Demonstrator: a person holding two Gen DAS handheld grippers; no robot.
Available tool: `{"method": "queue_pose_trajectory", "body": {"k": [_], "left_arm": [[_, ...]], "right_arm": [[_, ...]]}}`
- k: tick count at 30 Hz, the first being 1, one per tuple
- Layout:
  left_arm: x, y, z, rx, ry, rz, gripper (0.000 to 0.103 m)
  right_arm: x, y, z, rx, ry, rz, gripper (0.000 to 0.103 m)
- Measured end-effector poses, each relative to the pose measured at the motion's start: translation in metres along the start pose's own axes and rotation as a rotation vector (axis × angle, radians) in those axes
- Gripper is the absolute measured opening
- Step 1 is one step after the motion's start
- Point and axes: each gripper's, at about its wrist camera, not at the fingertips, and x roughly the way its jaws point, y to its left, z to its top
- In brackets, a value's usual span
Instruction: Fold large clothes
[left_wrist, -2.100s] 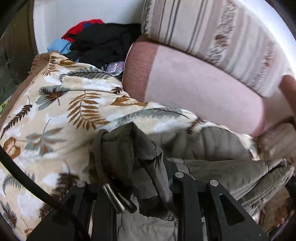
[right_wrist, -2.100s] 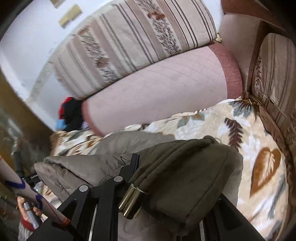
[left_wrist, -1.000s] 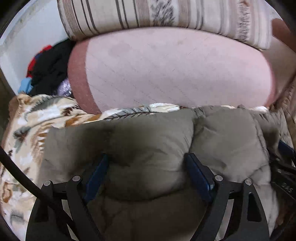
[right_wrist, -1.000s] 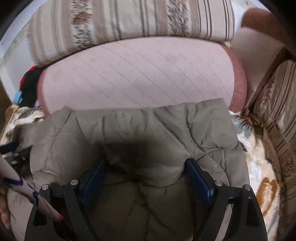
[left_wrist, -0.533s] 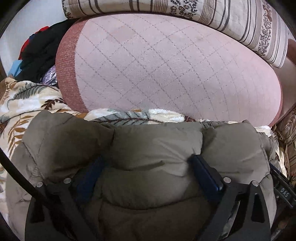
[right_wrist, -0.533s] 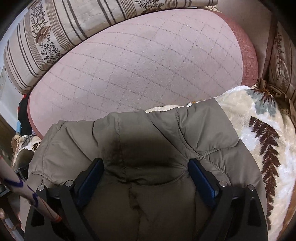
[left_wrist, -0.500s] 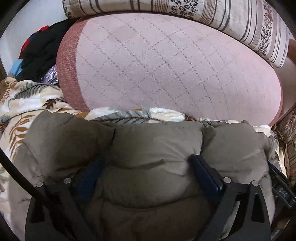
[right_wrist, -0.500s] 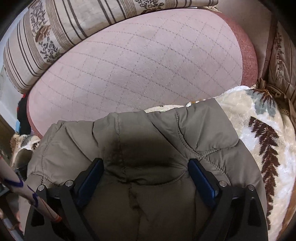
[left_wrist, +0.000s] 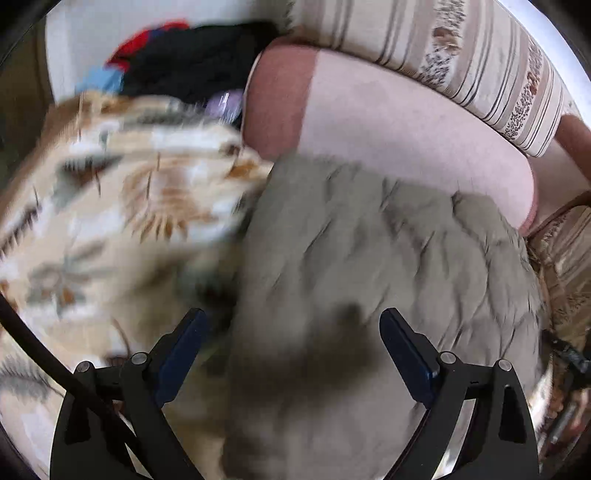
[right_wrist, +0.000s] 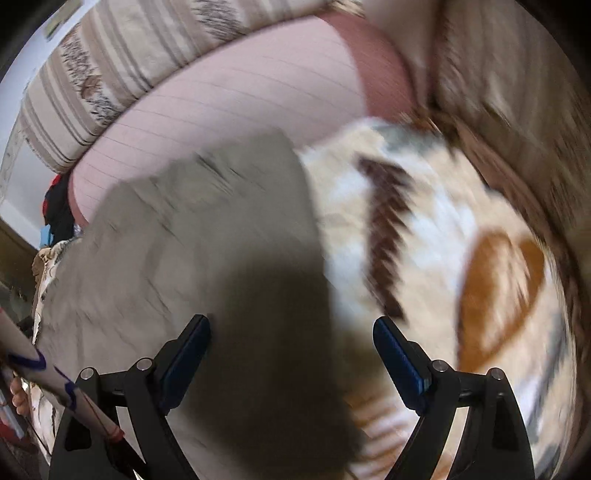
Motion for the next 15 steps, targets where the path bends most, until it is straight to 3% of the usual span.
{"method": "queue_pose_trajectory", "body": {"k": [4,7,8,10,12,15], "left_arm": [[0.022,0.031,-0.025,-0.093,0.066,-0.171,0.094],[0.043,0.045,-0.034,-0.171,0.093,-0.321,0.096],[0.051,0.048,-0.035,-0.193,0.107,-0.375,0.097],[0.065,0.049,-0.037,-0.214,0.128,-0.47,0.097],[0.073,0.05,-0.04,-0.227,0.137,-0.511,0.099],[0.076,0.053,-0.043,-0.231,0.128,-0.561,0.099]], "right_arm": [[0.011,-0.035,-0.025,0.156,0.034,0.174,0.096],[0.038,-0.041,-0.034,0.242,0.094,0.335,0.098],[0.045,-0.04,-0.035,0.257,0.104,0.365,0.103],[0.048,-0.034,-0.034,0.232,0.084,0.377,0.103],[0.049,-0.026,-0.034,0.187,0.083,0.396,0.103],[0.056,-0.03,-0.041,0.163,0.016,0.459,0.103]]}}
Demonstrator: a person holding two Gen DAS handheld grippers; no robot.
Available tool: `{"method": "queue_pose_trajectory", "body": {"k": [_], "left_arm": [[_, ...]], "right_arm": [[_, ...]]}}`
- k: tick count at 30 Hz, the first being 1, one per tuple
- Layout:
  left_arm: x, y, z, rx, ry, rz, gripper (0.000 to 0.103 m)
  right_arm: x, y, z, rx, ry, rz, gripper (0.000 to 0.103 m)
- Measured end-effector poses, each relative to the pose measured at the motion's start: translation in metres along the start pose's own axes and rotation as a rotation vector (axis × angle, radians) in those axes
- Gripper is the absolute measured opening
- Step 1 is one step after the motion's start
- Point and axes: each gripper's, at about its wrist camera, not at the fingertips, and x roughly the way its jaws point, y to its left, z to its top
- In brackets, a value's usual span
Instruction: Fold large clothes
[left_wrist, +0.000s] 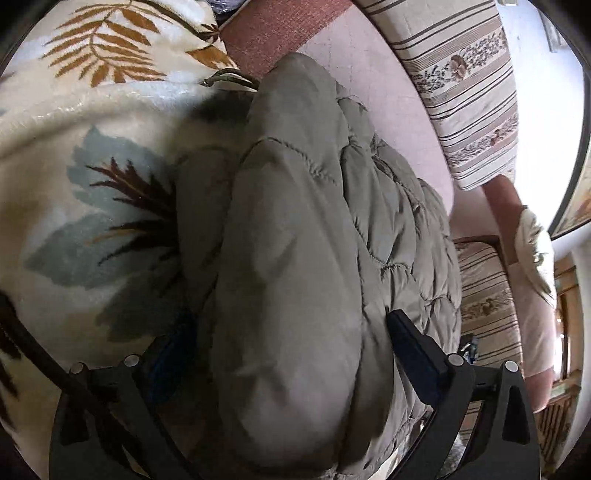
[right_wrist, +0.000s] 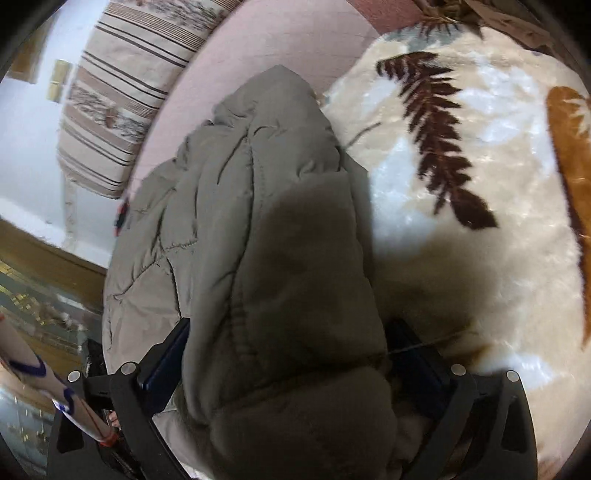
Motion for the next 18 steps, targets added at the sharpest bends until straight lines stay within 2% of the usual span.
{"method": "queue_pose_trajectory", "body": {"k": [2,4,12,18], "left_arm": [[-0.003,0.0,-0.003,0.011,-0.006,-0.008,0.099],[-0.005,-0.002,-0.005,0.025,-0.012,-0.01,0.099],[-0.022,-0.003,-0.025,0.015,-0.074,-0.042,0.099],[-0.052,-0.01,-0.056,0.03,-0.147,-0.023,0.099]], "right_arm": [[-0.001,0.0,-0.008,-0.047,-0.064,0.023,0.103],[-0.001,0.002,-0.017,-0.09,-0.118,0.01,0.103],[0.001,0.0,-0.019,-0.112,-0.173,0.049,0.103],[-0.002,-0.004,-0.022,-0.11,-0.172,0.049,0.103]]}}
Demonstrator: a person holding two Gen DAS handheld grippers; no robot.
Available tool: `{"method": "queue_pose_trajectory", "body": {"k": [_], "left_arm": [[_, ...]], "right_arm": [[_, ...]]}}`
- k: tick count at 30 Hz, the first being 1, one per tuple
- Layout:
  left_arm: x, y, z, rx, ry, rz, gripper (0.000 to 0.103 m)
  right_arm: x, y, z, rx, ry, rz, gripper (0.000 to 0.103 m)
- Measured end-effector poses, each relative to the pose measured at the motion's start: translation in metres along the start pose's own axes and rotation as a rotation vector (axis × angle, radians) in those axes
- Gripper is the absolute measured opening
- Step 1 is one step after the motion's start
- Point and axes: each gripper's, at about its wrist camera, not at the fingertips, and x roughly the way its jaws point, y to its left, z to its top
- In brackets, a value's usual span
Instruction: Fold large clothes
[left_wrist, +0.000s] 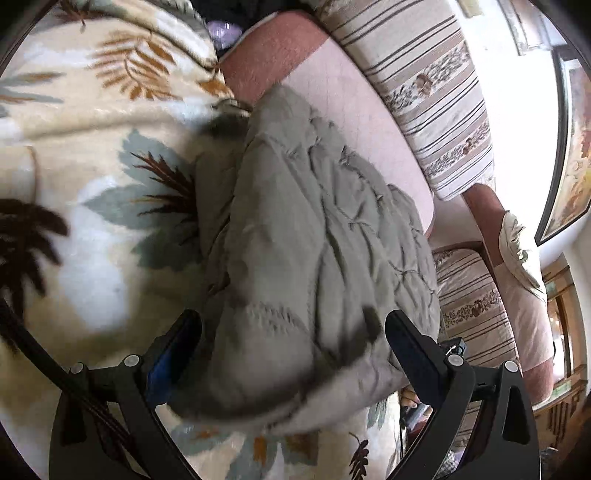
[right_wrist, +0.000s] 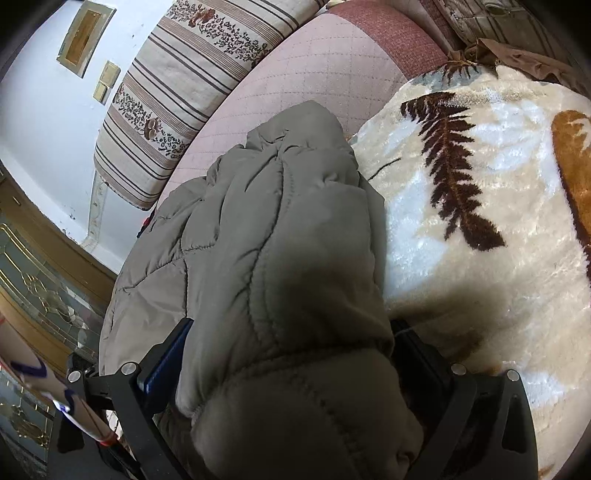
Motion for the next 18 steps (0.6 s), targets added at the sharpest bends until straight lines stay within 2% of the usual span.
{"method": "queue_pose_trajectory", "body": {"k": [4,6,8,13,16,18], "left_arm": [[-0.015,-0.004,-0.003,0.024,-0.043,-0.015,0.099],[-0.007,-0.007,0.003,0.024,-0.049,-0.031,0.099],[0.009,-0.01,0.008,0.054,-0.022,-0.035,0.099],[0.046,-0.021,0.009,0.188,0.013,0.106,0.103],[0.05,-0.025,0.012,0.169,0.056,0.146,0.103],[0.05,-0.032,0.016,0.141,0.103,0.163,0.092]], "right_arm": [[0.001,0.0,0.002,0.006,0.007,-0.001,0.103],[0.003,0.001,0.004,0.014,0.017,-0.003,0.103],[0.005,0.002,0.008,0.027,0.046,-0.016,0.103],[0.006,0.011,0.019,0.119,0.158,-0.065,0.103],[0.008,0.012,0.02,0.142,0.17,-0.096,0.098],[0.009,0.013,0.021,0.181,0.177,-0.091,0.081]]}}
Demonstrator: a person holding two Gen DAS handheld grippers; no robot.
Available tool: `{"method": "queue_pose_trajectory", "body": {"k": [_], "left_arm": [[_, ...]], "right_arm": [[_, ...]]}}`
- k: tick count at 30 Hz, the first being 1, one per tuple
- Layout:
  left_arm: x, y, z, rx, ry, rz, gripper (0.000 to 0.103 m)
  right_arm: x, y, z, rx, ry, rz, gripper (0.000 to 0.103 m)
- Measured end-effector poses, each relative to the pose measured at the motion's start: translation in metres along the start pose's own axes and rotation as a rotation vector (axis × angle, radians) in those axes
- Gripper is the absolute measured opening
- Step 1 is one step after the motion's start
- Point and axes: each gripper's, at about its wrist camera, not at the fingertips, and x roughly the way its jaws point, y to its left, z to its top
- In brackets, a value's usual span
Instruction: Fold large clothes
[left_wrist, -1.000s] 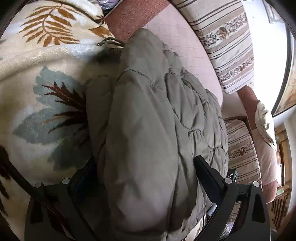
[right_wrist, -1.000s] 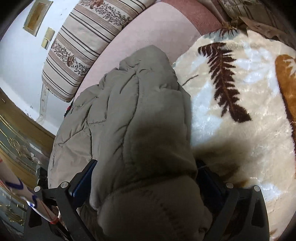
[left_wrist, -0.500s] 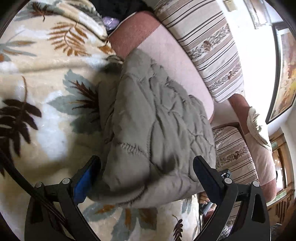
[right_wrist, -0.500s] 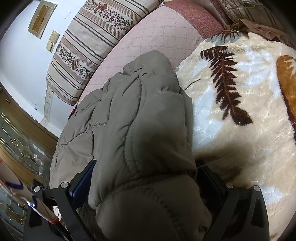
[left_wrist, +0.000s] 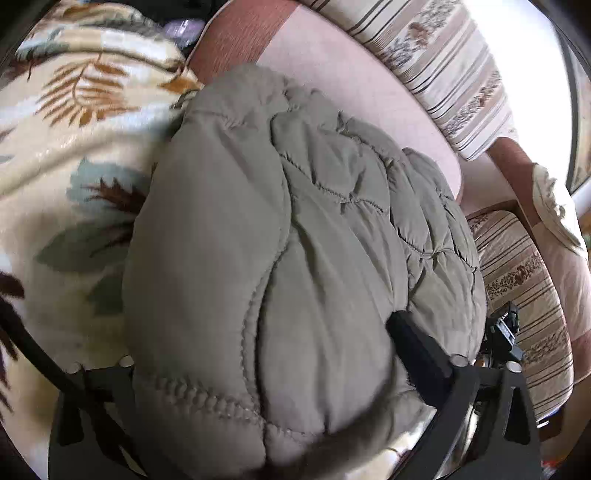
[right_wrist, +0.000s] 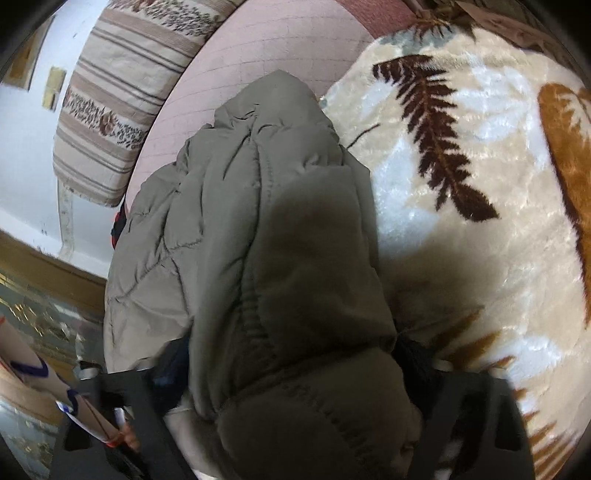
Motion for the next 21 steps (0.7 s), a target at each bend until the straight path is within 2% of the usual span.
{"method": "queue_pose_trajectory", "body": {"k": [1,2,3,4,6,10,11,13,15,19,20,21], "left_arm": [[-0.002,-0.008,0.003,0.006,0.02,0.01,0.082],[-0.008,-0.015,0.004,0.029,0.032,0.033,0.073],[-0.014,-0.022,0.005,0.052,0.035,0.057,0.069],[-0.021,-0.029,0.004,0.07,0.033,0.077,0.064],[-0.035,-0.042,-0.001,0.099,0.023,0.108,0.061],[-0.055,-0.05,-0.025,0.131,0.027,0.144,0.062],[-0.054,-0.049,-0.032,0.13,0.041,0.166,0.068],[-0.045,-0.044,-0.039,0.12,0.066,0.247,0.076],[-0.049,-0.043,-0.042,0.112,0.068,0.273,0.078],[-0.082,-0.05,-0.046,0.102,0.047,0.265,0.078],[-0.092,-0.051,-0.048,0.108,0.04,0.29,0.078],[-0.101,-0.054,-0.05,0.123,0.017,0.349,0.078]], "right_arm": [[-0.002,0.002,-0.001,0.014,-0.001,-0.002,0.076],[-0.005,0.007,-0.002,0.017,0.0,-0.003,0.065],[-0.009,0.011,-0.004,0.013,-0.002,-0.008,0.056],[-0.015,0.017,-0.006,0.006,-0.005,-0.013,0.053],[-0.027,0.028,-0.015,-0.018,-0.008,-0.022,0.045],[-0.053,0.031,-0.046,-0.06,0.0,-0.009,0.043],[-0.056,0.028,-0.053,-0.064,0.003,-0.007,0.043],[-0.056,0.016,-0.066,-0.054,0.014,-0.036,0.051],[-0.054,0.001,-0.066,0.0,0.002,-0.084,0.077],[-0.085,-0.002,-0.063,0.085,-0.111,-0.151,0.08],[-0.095,0.003,-0.062,0.069,-0.135,-0.176,0.081],[-0.108,0.01,-0.062,0.034,-0.164,-0.225,0.08]]}}
